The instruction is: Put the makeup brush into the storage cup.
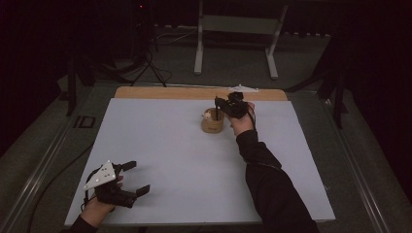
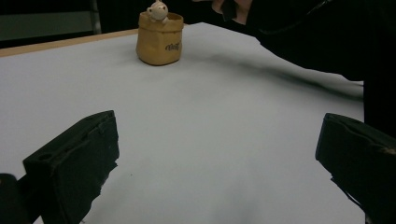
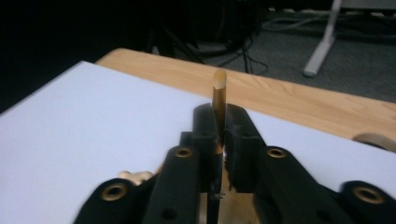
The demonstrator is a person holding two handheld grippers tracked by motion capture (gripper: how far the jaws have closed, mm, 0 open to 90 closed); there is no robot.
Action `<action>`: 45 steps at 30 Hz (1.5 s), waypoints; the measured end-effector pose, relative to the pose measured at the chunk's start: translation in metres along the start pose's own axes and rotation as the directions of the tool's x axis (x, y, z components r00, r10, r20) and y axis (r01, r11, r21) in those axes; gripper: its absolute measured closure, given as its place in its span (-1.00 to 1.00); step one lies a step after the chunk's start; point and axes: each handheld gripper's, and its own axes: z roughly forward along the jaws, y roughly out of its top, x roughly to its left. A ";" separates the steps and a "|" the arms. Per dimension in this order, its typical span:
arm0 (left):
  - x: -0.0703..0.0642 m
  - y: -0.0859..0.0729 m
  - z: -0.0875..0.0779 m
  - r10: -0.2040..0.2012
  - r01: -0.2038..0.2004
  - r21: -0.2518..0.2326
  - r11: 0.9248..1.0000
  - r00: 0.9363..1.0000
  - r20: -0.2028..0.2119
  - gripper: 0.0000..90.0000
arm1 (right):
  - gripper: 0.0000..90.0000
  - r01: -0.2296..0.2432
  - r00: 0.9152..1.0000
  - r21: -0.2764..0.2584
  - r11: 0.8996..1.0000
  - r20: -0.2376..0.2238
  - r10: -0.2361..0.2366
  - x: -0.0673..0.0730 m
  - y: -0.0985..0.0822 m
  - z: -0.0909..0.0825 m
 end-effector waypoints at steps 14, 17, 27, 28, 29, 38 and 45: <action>0.000 0.000 0.000 0.000 0.000 0.004 1.000 1.000 -0.005 -0.99 | -0.73 0.047 0.996 0.031 0.998 -0.082 -0.045 0.005 0.016 -0.022; 0.000 0.000 0.000 0.001 -0.001 0.003 1.000 1.000 -0.005 -0.99 | -0.77 0.074 0.990 0.041 0.996 -0.124 -0.068 0.010 0.018 -0.026; 0.000 0.000 0.000 0.007 -0.007 0.011 1.000 1.000 -0.007 -0.99 | -0.77 0.101 0.985 0.023 0.995 -0.141 -0.096 0.015 0.028 -0.041; 0.000 0.001 0.000 0.006 -0.006 0.010 1.000 1.000 -0.007 -0.99 | -0.77 0.102 0.986 0.027 0.994 -0.138 -0.097 0.016 0.029 -0.042; 0.000 0.001 0.000 0.006 -0.006 0.009 1.000 1.000 -0.007 -0.99 | -0.77 0.103 0.985 0.036 0.994 -0.145 -0.096 0.017 0.029 -0.043; -0.001 0.001 0.000 0.010 -0.010 0.008 1.000 1.000 -0.004 -0.99 | -0.76 0.119 0.979 0.036 0.992 -0.170 -0.111 0.023 0.028 -0.055; -0.001 0.001 0.002 0.009 -0.009 0.012 1.000 1.000 -0.005 -0.99 | -0.76 0.138 0.978 0.021 0.990 -0.164 -0.132 0.023 0.026 -0.076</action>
